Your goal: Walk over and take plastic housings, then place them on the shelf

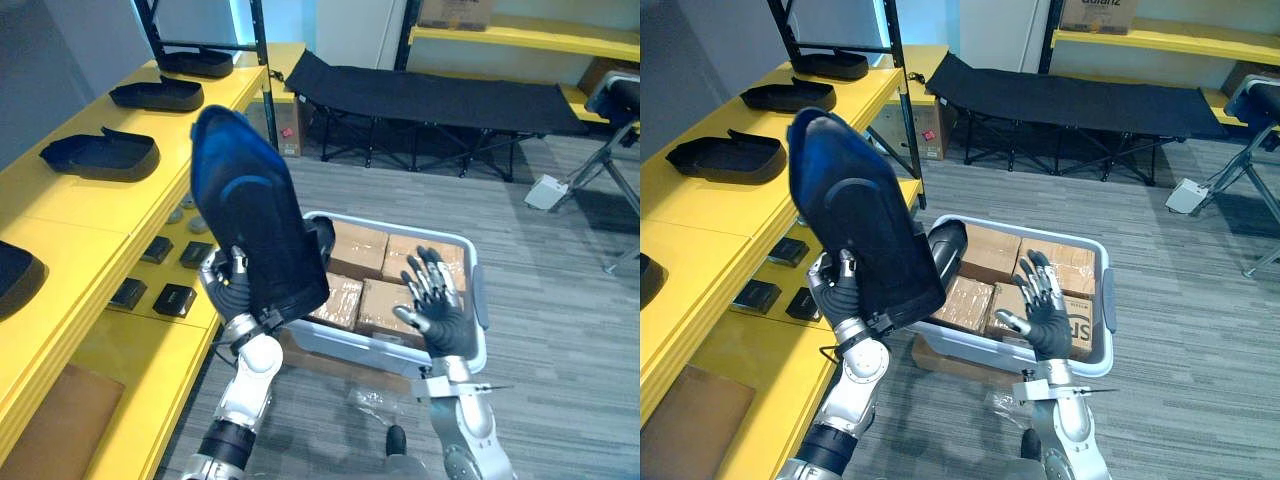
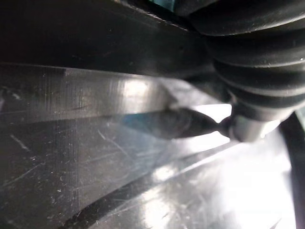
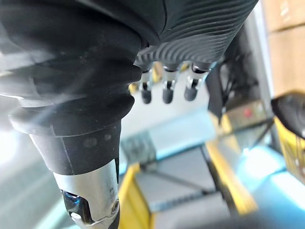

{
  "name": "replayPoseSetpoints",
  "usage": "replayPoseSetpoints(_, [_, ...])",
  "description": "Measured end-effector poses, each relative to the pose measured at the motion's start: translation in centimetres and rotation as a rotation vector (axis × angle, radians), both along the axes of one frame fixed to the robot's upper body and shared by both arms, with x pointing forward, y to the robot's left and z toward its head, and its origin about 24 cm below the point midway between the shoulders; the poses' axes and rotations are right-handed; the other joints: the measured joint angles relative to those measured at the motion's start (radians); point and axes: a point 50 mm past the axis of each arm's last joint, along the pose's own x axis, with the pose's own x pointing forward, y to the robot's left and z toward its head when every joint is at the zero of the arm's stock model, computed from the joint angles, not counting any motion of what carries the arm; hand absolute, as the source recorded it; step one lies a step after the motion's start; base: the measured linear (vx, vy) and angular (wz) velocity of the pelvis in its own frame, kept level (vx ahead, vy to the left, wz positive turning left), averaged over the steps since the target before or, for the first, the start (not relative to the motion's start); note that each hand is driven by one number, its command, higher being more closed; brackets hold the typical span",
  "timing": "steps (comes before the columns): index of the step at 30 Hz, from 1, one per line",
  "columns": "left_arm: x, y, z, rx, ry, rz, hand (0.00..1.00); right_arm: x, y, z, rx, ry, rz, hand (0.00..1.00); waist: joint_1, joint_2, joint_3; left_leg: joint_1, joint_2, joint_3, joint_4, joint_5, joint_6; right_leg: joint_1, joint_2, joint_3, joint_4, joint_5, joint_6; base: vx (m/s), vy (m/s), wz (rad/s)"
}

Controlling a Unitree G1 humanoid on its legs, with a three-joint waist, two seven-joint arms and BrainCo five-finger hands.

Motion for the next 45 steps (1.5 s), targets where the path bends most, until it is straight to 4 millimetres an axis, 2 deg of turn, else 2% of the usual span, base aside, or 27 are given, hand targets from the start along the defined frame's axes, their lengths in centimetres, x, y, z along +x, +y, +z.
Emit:
replayPoseSetpoints(3, [-1.2,1.0,1.3,-0.022,-0.079,-0.001,1.00,-0.5,-2.1,-0.6,0.019,0.027,-0.122,0.00,0.002,-0.007,-0.005,0.007,-0.006,0.020,-0.002,-0.005,0.004,-0.033,-0.007,0.025,0.049,-0.028,-0.010,0.01,0.029,-0.14])
replayPoseSetpoints(6, [-2.4,2.3,2.9,-0.042,-0.156,0.000,1.00,-0.8,-3.6,-0.9,0.019,0.027,-0.170,0.00,0.003,-0.020,-0.012,0.005,-0.007,0.021,-0.002,-0.007,0.003,-0.042,-0.006,0.027,0.057,-0.033,-0.019,0.01,0.006,-0.03])
replayPoseSetpoints(9, [-3.7,3.7,4.2,-0.047,-0.218,0.014,1.00,-0.6,-3.8,-0.8,0.025,0.004,-0.158,0.00,0.029,-0.020,-0.012,-0.016,-0.006,-0.002,0.001,-0.012,0.004,-0.041,-0.008,0.009,0.052,-0.039,-0.025,0.01,0.006,0.17])
replayPoseSetpoints(12, [-5.2,5.4,5.5,-0.027,-0.274,0.068,1.00,1.1,-2.5,-0.4,0.022,-0.037,-0.067,0.00,0.068,-0.021,-0.011,-0.061,-0.001,-0.064,0.004,-0.002,-0.006,-0.031,-0.009,-0.059,0.040,-0.042,-0.029,0.02,-0.008,0.51])
replayPoseSetpoints(14, [-6.0,6.2,5.7,-0.011,-0.280,0.101,1.00,2.1,-1.3,-0.4,0.023,-0.047,-0.008,0.00,0.089,-0.020,-0.011,-0.086,0.002,-0.117,0.012,0.000,-0.008,0.006,-0.008,-0.118,0.014,-0.034,-0.017,0.06,-0.011,0.75])
replayPoseSetpoints(17, [-7.5,7.5,5.6,-0.011,-0.257,0.144,1.00,3.6,0.7,-0.2,-0.005,-0.059,0.083,0.00,0.132,-0.018,-0.010,-0.107,0.001,-0.199,0.035,-0.001,-0.009,0.066,-0.006,-0.207,-0.010,-0.032,-0.015,0.09,0.006,0.78])
replayPoseSetpoints(19, [-9.3,8.8,4.8,-0.029,-0.212,0.217,1.00,4.6,2.4,0.2,-0.029,-0.066,0.159,0.00,0.177,-0.015,-0.008,-0.107,-0.002,-0.255,0.039,-0.001,-0.009,0.119,-0.003,-0.280,-0.018,-0.033,-0.015,0.05,0.015,0.69])
replayPoseSetpoints(21, [-10.5,9.6,4.0,-0.054,-0.173,0.242,1.00,5.0,3.0,0.4,-0.033,-0.069,0.182,0.00,0.207,-0.007,-0.002,-0.107,-0.010,-0.302,0.045,-0.005,-0.002,0.167,-0.004,-0.347,-0.018,-0.038,-0.013,0.02,0.013,0.81])
replayPoseSetpoints(24, [-11.1,10.3,3.8,-0.056,-0.164,0.211,1.00,5.2,3.2,0.5,-0.062,-0.064,0.192,0.00,0.239,-0.004,0.009,-0.141,-0.050,-0.392,0.080,-0.012,0.010,0.242,-0.026,-0.467,-0.017,-0.082,0.026,-0.01,0.007,0.96])
replayPoseSetpoints(28, [-11.6,9.9,5.1,0.015,-0.226,0.109,1.00,5.3,3.4,0.4,-0.163,-0.047,0.181,0.00,0.263,0.002,0.009,-0.168,-0.068,-0.447,0.051,0.009,0.024,0.254,-0.040,-0.527,0.029,-0.144,0.033,-0.02,0.013,0.61])
replayPoseSetpoints(29, [-11.7,9.8,5.5,0.028,-0.240,0.096,1.00,5.4,3.3,0.4,-0.166,-0.048,0.181,0.00,0.264,0.003,0.009,-0.174,-0.069,-0.451,0.053,0.010,0.024,0.249,-0.040,-0.516,0.039,-0.159,0.033,0.00,0.025,0.32])
replayPoseSetpoints(30, [-11.6,9.7,6.0,0.054,-0.257,0.067,1.00,5.3,3.1,0.4,-0.174,-0.048,0.179,0.00,0.263,0.016,0.013,-0.190,-0.079,-0.476,0.058,0.012,0.029,0.223,-0.029,-0.433,0.067,-0.206,0.034,0.00,0.005,0.44])
replayPoseSetpoints(31, [-11.4,9.6,6.1,0.067,-0.263,0.055,1.00,5.4,2.8,0.5,-0.179,-0.051,0.172,0.00,0.251,0.009,0.009,-0.197,-0.087,-0.495,0.067,0.018,0.026,0.215,-0.018,-0.377,0.084,-0.231,0.024,0.02,-0.031,0.87])
replayPoseSetpoints(32, [-11.1,9.4,6.3,0.078,-0.271,0.028,1.00,5.4,1.9,0.6,-0.198,-0.052,0.145,0.00,0.224,0.011,0.009,-0.225,-0.109,-0.539,0.080,0.027,0.026,0.196,-0.001,-0.289,0.120,-0.288,0.009,0.04,-0.069,1.13])
replayPoseSetpoints(33, [-10.7,9.3,6.5,0.091,-0.278,-0.003,1.00,5.3,0.7,0.8,-0.214,-0.056,0.109,0.00,0.212,0.012,0.011,-0.238,-0.127,-0.575,0.083,0.033,0.022,0.190,0.003,-0.249,0.156,-0.324,-0.022,0.06,-0.061,1.07])
replayPoseSetpoints(36, [-10.3,9.3,6.5,0.118,-0.273,-0.038,1.00,5.1,-1.3,1.1,-0.249,-0.065,0.064,0.00,0.212,0.009,0.012,-0.237,-0.138,-0.605,0.085,0.044,0.021,0.215,0.005,-0.259,0.199,-0.335,-0.037,0.11,-0.021,0.73])
replayPoseSetpoints(39, [-10.3,9.3,6.6,0.139,-0.263,-0.066,1.00,5.1,-2.0,1.2,-0.275,-0.072,0.078,0.00,0.213,0.007,0.013,-0.234,-0.141,-0.600,0.086,0.067,0.025,0.260,0.015,-0.305,0.208,-0.340,-0.044,0.05,-0.064,0.60])
replayPoseSetpoints(41, [-10.1,9.1,6.6,0.143,-0.265,-0.098,1.00,5.1,-2.2,1.1,-0.279,-0.067,0.076,0.00,0.209,0.002,0.022,-0.238,-0.145,-0.508,0.087,0.099,0.049,0.291,0.011,-0.353,0.206,-0.342,-0.047,-0.01,-0.031,0.69])
replayPoseSetpoints(42, [-9.7,8.8,6.7,0.150,-0.273,-0.140,1.00,5.0,-2.7,1.2,-0.286,-0.066,0.053,0.00,0.192,-0.005,0.042,-0.243,-0.146,-0.361,0.086,0.135,0.094,0.317,0.005,-0.402,0.208,-0.342,-0.048,-0.06,0.000,1.25])
replayPoseSetpoints(43, [-9.0,8.2,6.6,0.153,-0.278,-0.198,1.00,4.8,-3.4,1.1,-0.302,-0.060,0.020,0.00,0.171,-0.011,0.050,-0.263,-0.139,-0.173,0.074,0.178,0.154,0.326,0.002,-0.450,0.211,-0.352,-0.062,-0.07,0.011,1.25])
replayPoseSetpoints(44, [-8.7,8.0,6.5,0.146,-0.278,-0.218,1.00,4.8,-3.6,1.1,-0.305,-0.058,0.010,0.00,0.168,-0.008,0.056,-0.264,-0.132,-0.121,0.061,0.188,0.165,0.326,0.004,-0.455,0.212,-0.356,-0.063,-0.10,0.029,1.03])
replayPoseSetpoints(45, [-8.5,7.6,6.3,0.127,-0.280,-0.251,1.00,4.7,-3.8,1.1,-0.317,-0.060,0.000,0.00,0.165,-0.003,0.066,-0.271,-0.132,-0.092,0.048,0.207,0.154,0.321,0.003,-0.456,0.215,-0.372,-0.050,-0.11,0.021,0.41])
